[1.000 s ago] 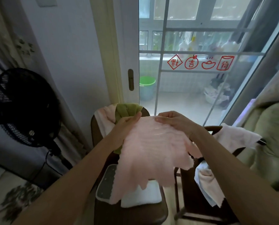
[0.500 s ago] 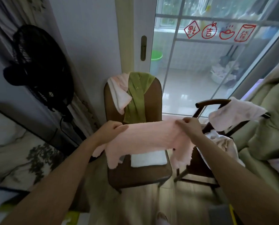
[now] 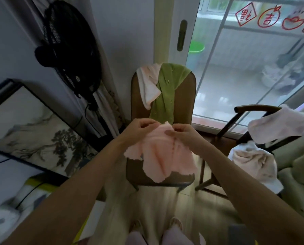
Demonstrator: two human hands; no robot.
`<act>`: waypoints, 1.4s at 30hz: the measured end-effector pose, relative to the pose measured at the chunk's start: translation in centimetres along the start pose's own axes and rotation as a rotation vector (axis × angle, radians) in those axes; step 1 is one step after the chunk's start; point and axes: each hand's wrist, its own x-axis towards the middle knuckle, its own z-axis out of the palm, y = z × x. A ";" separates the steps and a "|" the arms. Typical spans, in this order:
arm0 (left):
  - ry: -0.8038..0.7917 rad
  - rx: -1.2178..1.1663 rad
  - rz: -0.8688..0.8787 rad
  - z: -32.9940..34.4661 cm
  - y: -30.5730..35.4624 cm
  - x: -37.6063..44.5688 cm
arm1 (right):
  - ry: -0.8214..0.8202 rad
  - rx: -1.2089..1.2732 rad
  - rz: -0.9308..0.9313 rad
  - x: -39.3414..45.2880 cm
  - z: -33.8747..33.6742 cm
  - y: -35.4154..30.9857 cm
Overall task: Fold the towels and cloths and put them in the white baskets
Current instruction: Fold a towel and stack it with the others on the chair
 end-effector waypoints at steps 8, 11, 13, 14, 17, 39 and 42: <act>0.007 0.184 -0.251 -2.1 -4.7 -2.1 | 0.250 0.012 0.034 1.2 -1.3 1.6; 0.046 0.063 -0.307 -2.5 -6.1 -2.5 | 0.285 -0.038 0.050 1.3 -1.4 2.4; 0.093 -0.025 -0.330 -2.6 -6.6 -2.7 | 0.291 -0.057 0.048 1.4 -1.1 2.9; 0.127 -0.096 -0.339 -2.6 -6.8 -2.6 | 0.297 -0.070 0.045 1.4 -1.0 3.1; 0.198 -0.307 -0.365 -2.5 -6.6 -2.3 | 0.321 -0.134 0.033 1.3 -0.5 3.4; 0.424 -0.674 -0.353 -0.3 -5.2 -2.3 | 0.205 0.045 0.299 1.1 1.7 2.1; 0.360 -0.732 -0.364 1.2 -4.7 -2.4 | 0.044 0.247 0.259 0.4 2.1 0.8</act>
